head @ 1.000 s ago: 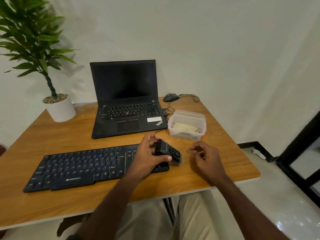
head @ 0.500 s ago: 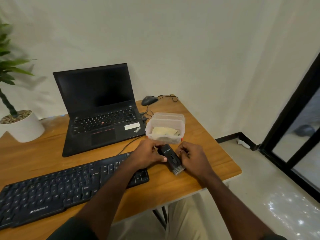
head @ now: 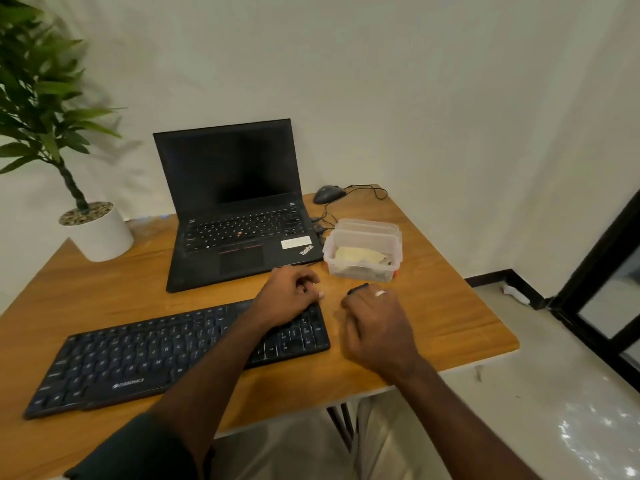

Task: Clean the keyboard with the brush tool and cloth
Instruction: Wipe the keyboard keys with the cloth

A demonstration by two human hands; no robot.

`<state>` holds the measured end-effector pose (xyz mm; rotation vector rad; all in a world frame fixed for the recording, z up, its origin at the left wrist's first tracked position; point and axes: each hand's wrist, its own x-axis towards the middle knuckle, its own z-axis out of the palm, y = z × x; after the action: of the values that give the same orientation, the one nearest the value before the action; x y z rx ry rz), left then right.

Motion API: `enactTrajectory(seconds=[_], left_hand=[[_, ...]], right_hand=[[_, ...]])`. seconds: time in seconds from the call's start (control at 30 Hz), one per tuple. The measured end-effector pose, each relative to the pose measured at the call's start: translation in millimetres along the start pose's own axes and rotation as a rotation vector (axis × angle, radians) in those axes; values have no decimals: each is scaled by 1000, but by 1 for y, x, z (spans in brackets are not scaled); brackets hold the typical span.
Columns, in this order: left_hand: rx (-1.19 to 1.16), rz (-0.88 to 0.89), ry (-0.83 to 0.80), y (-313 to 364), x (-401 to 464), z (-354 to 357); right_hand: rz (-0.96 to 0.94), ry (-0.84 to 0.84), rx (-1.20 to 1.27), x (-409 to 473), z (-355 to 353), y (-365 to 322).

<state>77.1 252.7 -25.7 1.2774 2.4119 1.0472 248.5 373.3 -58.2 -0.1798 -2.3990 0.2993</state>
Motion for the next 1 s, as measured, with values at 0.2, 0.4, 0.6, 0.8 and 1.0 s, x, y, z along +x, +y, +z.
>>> enactTrajectory(seconds=[0.2, 0.4, 0.6, 0.8, 1.0], left_hand=[[39, 52, 129, 12, 38, -10], [195, 148, 66, 31, 89, 6], [440, 132, -176, 48, 128, 29], [589, 103, -411, 56, 153, 37], [618, 90, -412, 53, 166, 53]], right_hand=[[190, -23, 85, 22, 7, -1], [442, 20, 239, 26, -4, 55], [499, 74, 325, 22, -5, 78], [461, 31, 358, 19, 3, 80], [477, 107, 364, 19, 2, 82]])
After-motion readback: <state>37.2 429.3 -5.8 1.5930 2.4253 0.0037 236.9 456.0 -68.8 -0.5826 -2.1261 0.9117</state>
